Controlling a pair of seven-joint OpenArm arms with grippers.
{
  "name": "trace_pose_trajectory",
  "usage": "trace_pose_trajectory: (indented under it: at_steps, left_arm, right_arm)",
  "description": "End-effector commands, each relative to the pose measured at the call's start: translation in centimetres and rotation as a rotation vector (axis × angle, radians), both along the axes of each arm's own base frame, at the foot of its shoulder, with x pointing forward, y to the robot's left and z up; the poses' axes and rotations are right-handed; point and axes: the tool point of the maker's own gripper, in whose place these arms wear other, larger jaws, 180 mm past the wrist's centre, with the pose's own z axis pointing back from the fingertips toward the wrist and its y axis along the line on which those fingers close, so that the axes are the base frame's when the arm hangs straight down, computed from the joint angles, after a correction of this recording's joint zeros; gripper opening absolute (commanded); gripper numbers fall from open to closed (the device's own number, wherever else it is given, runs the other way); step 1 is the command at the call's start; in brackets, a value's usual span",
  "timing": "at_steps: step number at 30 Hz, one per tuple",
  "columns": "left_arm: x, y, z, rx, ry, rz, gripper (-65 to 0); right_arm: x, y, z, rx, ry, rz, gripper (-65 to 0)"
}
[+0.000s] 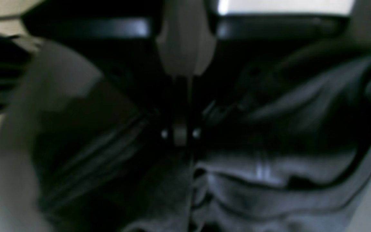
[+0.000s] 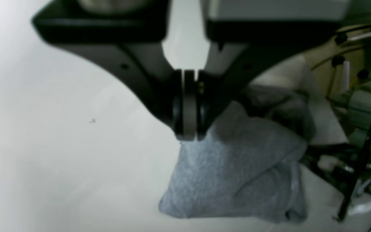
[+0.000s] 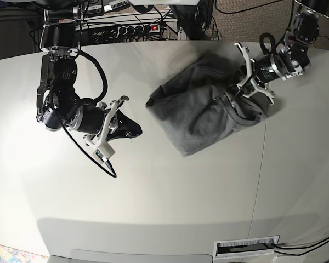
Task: Fold the T-shirt properly
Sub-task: 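Drag the grey bundle with the left gripper away from the right gripper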
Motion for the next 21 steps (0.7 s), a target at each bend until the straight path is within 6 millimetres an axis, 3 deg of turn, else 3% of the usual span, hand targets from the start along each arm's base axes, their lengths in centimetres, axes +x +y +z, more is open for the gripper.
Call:
trace_pose_trajectory:
  at_steps: [1, 6, 11, 15, 21]
  left_arm:
    - [-2.9, 9.0, -5.0, 0.507, 0.144, 0.02, -61.0]
    - [-0.6, 12.9, -3.5, 0.669, 0.012, 0.04, -61.1]
    - [1.7, 14.7, -1.1, 0.756, -0.115, 0.089, -61.1]
    - [2.9, 13.4, 1.3, 0.755, -0.188, 0.114, -61.1]
    - [5.5, 9.5, 8.3, 0.718, -0.4, 0.16, -61.0]
  right_arm:
    - [0.9, 0.0, 1.7, 0.025, -0.057, -0.002, -65.0]
    - [1.0, 0.0, 1.8, 0.026, -0.061, -0.004, -65.0]
    - [1.0, 0.0, 1.8, 0.027, -0.062, -0.005, -65.0]
    - [1.1, -0.2, 1.6, 0.007, -0.066, -0.014, -65.0]
    - [1.2, -0.3, 1.6, 0.004, -0.069, -0.017, -65.0]
